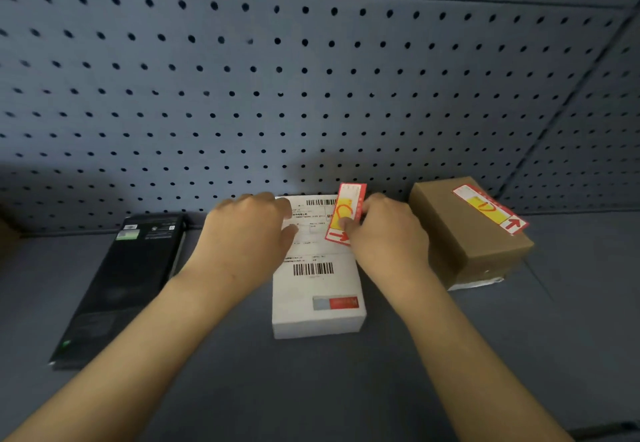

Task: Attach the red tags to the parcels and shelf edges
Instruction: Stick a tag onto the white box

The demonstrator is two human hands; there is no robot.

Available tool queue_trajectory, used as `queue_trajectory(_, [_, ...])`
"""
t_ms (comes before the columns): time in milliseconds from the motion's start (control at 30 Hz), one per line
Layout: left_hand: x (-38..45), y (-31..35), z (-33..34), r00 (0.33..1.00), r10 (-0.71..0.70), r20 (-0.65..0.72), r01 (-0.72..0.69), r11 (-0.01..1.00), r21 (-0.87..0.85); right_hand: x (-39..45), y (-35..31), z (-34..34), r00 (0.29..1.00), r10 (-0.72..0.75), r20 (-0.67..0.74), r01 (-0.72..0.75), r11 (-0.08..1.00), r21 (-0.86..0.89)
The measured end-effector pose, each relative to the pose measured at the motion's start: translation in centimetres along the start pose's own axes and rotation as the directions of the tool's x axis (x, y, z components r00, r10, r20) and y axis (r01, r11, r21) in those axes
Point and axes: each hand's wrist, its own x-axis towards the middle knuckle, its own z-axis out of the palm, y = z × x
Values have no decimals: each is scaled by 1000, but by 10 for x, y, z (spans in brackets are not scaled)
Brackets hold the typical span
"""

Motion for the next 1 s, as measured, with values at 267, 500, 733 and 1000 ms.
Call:
queue_trajectory(267, [-31,11,-8,996,-86,-39,83,994,-74,-24,0,-13,962,-247,-114,262,954,145])
queue_trajectory(500, [-73,-5,-24,986,-158,-48,155,987,-49,-57,-29,-8,911,-384,-153,412,877,247])
queue_trajectory(733, [-98,-40,-40,978,-166,-129,164,986,-23,-95,-74,10,891,-440,-107,452,844,289])
queue_trajectory(1000, [-158,-127,-55,985,-111,-130,105,993,-45,-148,-145,48,912,-407,-53,409,888,210])
